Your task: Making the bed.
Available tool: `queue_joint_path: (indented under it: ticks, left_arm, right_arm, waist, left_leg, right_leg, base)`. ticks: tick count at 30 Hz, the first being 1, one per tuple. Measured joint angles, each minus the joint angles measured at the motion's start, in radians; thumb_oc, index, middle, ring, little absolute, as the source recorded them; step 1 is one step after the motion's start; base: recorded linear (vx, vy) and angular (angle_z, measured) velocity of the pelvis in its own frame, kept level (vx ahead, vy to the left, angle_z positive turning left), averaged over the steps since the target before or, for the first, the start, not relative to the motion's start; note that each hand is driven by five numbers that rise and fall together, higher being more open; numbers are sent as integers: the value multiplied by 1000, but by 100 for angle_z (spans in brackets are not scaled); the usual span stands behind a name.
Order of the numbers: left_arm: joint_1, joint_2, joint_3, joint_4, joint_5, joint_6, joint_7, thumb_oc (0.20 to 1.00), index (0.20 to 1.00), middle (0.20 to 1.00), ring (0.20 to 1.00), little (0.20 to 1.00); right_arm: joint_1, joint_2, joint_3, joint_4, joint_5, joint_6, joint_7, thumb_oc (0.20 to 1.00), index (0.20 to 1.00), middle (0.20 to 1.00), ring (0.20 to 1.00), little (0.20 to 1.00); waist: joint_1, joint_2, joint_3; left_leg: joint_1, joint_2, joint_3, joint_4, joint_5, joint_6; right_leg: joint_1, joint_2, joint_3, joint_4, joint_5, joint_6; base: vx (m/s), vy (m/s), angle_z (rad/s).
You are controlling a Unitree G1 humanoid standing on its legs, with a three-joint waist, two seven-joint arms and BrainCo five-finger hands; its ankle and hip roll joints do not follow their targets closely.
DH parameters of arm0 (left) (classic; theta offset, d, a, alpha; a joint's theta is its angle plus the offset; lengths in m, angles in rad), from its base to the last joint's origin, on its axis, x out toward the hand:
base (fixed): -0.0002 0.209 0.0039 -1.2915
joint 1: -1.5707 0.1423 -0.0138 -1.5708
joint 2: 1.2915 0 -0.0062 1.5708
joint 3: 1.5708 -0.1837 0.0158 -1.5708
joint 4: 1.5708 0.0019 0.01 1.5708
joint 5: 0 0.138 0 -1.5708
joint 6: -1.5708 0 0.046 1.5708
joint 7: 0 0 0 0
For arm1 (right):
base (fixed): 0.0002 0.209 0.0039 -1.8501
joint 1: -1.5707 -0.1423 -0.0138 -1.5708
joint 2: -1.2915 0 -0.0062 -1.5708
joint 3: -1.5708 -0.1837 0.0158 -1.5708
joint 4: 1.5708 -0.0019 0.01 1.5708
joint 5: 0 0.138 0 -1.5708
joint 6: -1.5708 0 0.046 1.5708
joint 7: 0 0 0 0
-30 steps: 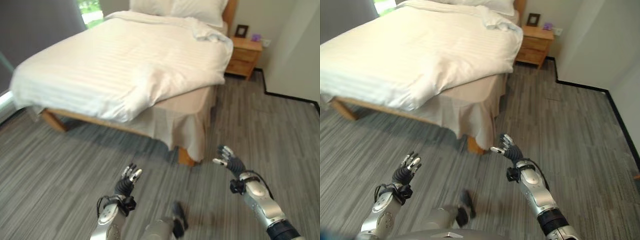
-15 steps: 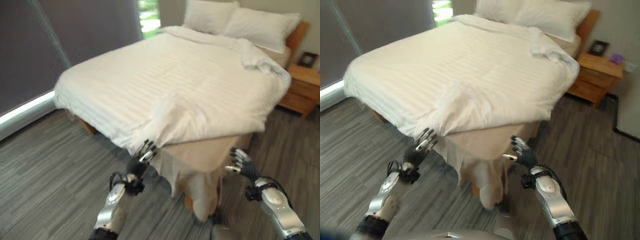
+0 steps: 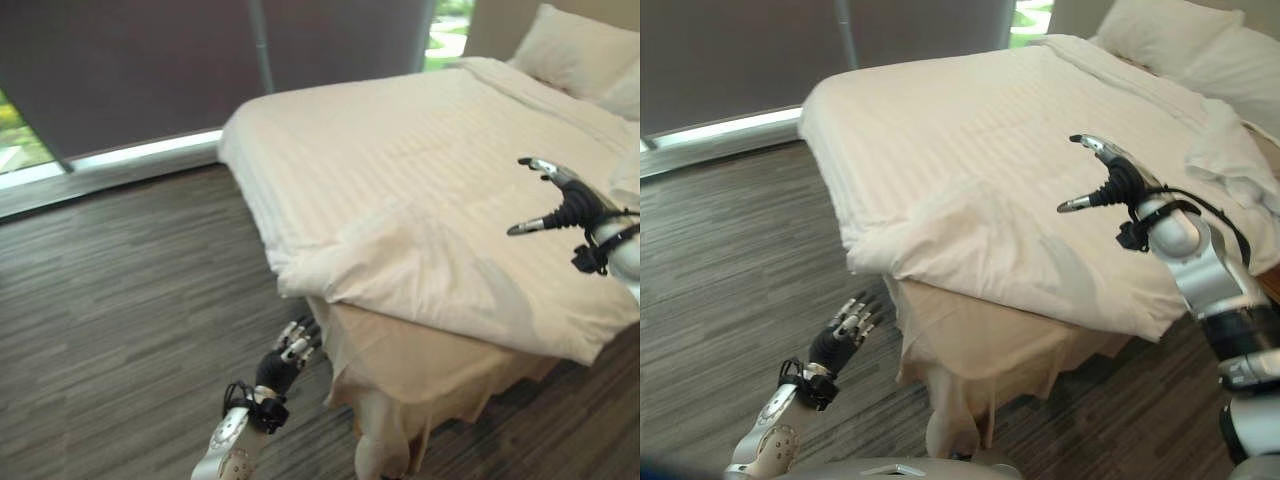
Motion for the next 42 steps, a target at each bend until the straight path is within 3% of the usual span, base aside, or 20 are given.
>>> queue_joint_path:
  ticks: [2, 3, 5, 9, 10, 11, 12, 15, 23, 29, 35, 36, 37, 40, 41, 42]
  left_arm:
    - [0, 13, -6, 0, -1, 8, -11, 1000, 1000, 1000, 1000, 1000]
    - [7, 31, -9, -1, -31, 12, -12, 1000, 1000, 1000, 1000, 1000]
    - [11, 36, -3, -1, -37, 12, -14, 1000, 1000, 1000, 1000, 1000]
    - [37, 105, -19, 2, -59, 25, -19, 1000, 1000, 1000, 1000, 1000]
    - [43, 122, -9, 2, -67, 32, -19, 1000, 1000, 1000, 1000, 1000]
    - [84, 141, -8, 0, -71, 44, -27, 1000, 1000, 1000, 1000, 1000]
    - [99, 154, 1, 1, -73, 54, -40, 1000, 1000, 1000, 1000, 1000]
    - [146, 174, 28, 2, -75, 76, -52, 1000, 1000, 1000, 1000, 1000]
    - [124, 193, 21, 1, -77, 99, -58, 1000, 1000, 1000, 1000, 1000]
    - [98, 195, -8, 3, -78, 99, -61, 1000, 1000, 1000, 1000, 1000]
    - [52, 195, -28, 17, -78, 96, -61, 1000, 1000, 1000, 1000, 1000]
    - [33, 192, -39, 23, -65, 91, -49, 1000, 1000, 1000, 1000, 1000]
    - [-24, 157, -50, 55, -53, 72, -8, 1000, 1000, 1000, 1000, 1000]
    - [-56, 159, -38, 59, -52, 59, 21, 1000, 1000, 1000, 1000, 1000]
    - [-55, 157, -39, 65, -52, 60, 30, 1000, 1000, 1000, 1000, 1000]
    - [-50, 151, -40, 65, -51, 61, 36, 1000, 1000, 1000, 1000, 1000]
  right_arm:
    - [-33, 7, 76, 3, -37, -12, 4, 1000, 1000, 1000, 1000, 1000]
    - [-103, 24, 195, 44, -45, -20, 11, 1000, 1000, 1000, 1000, 1000]
    - [-111, 43, 218, 47, -76, -21, 23, 1000, 1000, 1000, 1000, 1000]
    - [-398, 135, 530, 318, -204, -14, 46, 1000, 1000, 1000, 1000, 1000]
    - [-460, 152, 572, 399, -240, -15, 48, 1000, 1000, 1000, 1000, 1000]
    - [-505, 163, 615, 431, -299, -12, 76, 1000, 1000, 1000, 1000, 1000]
    - [-556, 165, 667, 467, -321, -23, 90, 1000, 1000, 1000, 1000, 1000]
    - [-568, 162, 625, 509, -345, -4, 91, 1000, 1000, 1000, 1000, 1000]
    - [-656, 204, 580, 710, -220, 49, 110, 1000, 1000, 1000, 1000, 1000]
    - [-660, 223, 568, 713, -64, 70, 123, 1000, 1000, 1000, 1000, 1000]
    - [-661, 236, 572, 699, 61, 78, 139, 1000, 1000, 1000, 1000, 1000]
    - [-675, 233, 549, 687, 51, 72, 129, 1000, 1000, 1000, 1000, 1000]
    - [-626, 233, 435, 776, -36, 69, 22, 1000, 1000, 1000, 1000, 1000]
    - [-619, 237, 311, 882, -40, 94, -42, 1000, 1000, 1000, 1000, 1000]
    - [-621, 239, 302, 917, -41, 98, -48, 1000, 1000, 1000, 1000, 1000]
    - [-625, 239, 303, 960, -44, 100, -52, 1000, 1000, 1000, 1000, 1000]
  waist:
    - [33, -5, -1]
    - [30, -8, -1]
    - [52, -8, -1]
    - [87, -8, -1]
    - [100, -13, -2]
    - [144, -7, 2]
    - [142, -3, 4]
    - [165, 0, 5]
    - [156, 8, 13]
    - [130, 7, 18]
    - [130, 6, 39]
    - [134, 1, 51]
    - [164, -3, 99]
    - [161, -53, 140]
    - [168, -62, 144]
    - [183, -53, 148]
  left_leg:
    - [-19, -7, -19, 3, 0, 1]
    - [-38, -12, -46, 8, 3, -3]
    - [-53, -26, -62, 8, 21, -1]
    - [-122, -45, -105, 26, 38, -3]
    - [-156, -51, -127, 29, 49, -10]
    - [-178, -54, -129, 25, 56, -12]
    - [-192, -59, -132, 29, 56, -12]
    - [-208, -65, -139, 28, 62, -11]
    - [-281, -85, -128, 50, 66, -8]
    - [-371, -98, -94, 73, 66, -7]
    - [-397, -98, -67, 81, 64, -10]
    - [-391, -79, -31, 82, 64, -12]
    - [-356, -70, -13, 93, 54, -24]
    - [-380, -70, -6, 126, 46, -30]
    - [-389, -64, 7, 125, 50, -25]
    - [-396, -38, 18, 111, 51, -16]
  right_leg:
    - [-7, -8, -10, 1, 1, -1]
    - [-14, -21, -34, 0, 2, -1]
    - [-20, -34, -55, 1, 4, 0]
    - [-66, -55, -94, 1, 15, 1]
    - [-96, -58, -112, 2, 19, 1]
    - [-113, -65, -119, 3, 26, -7]
    - [-129, -69, -120, 1, 23, 0]
    - [-143, -70, -126, 5, 30, -5]
    - [-212, -84, -109, 5, 48, 3]
    - [-309, -86, -66, 6, 80, 3]
    - [-345, -81, -37, 6, 86, 7]
    - [-336, -88, -56, 6, 94, 2]
    - [-289, -84, -92, 6, 104, -1]
    - [-298, -90, -124, 1, 65, 14]
    - [-307, -95, -156, 1, 38, 50]
    - [-315, -89, -193, 19, 29, 56]
  base:
    - [42, -38, 26]
    - [11, -42, 50]
    - [5, -38, 38]
    - [7, -25, 34]
    - [8, -14, 34]
    - [8, -14, 35]
    - [21, 8, 13]
    - [1, 14, 7]
    - [-32, 14, -4]
    - [-53, 15, -18]
    - [-15, 12, -13]
    - [-5, 63, 1]
    - [0, 81, 5]
    - [11, 65, -2]
    - [6, 38, -29]
    - [-2, 25, -40]
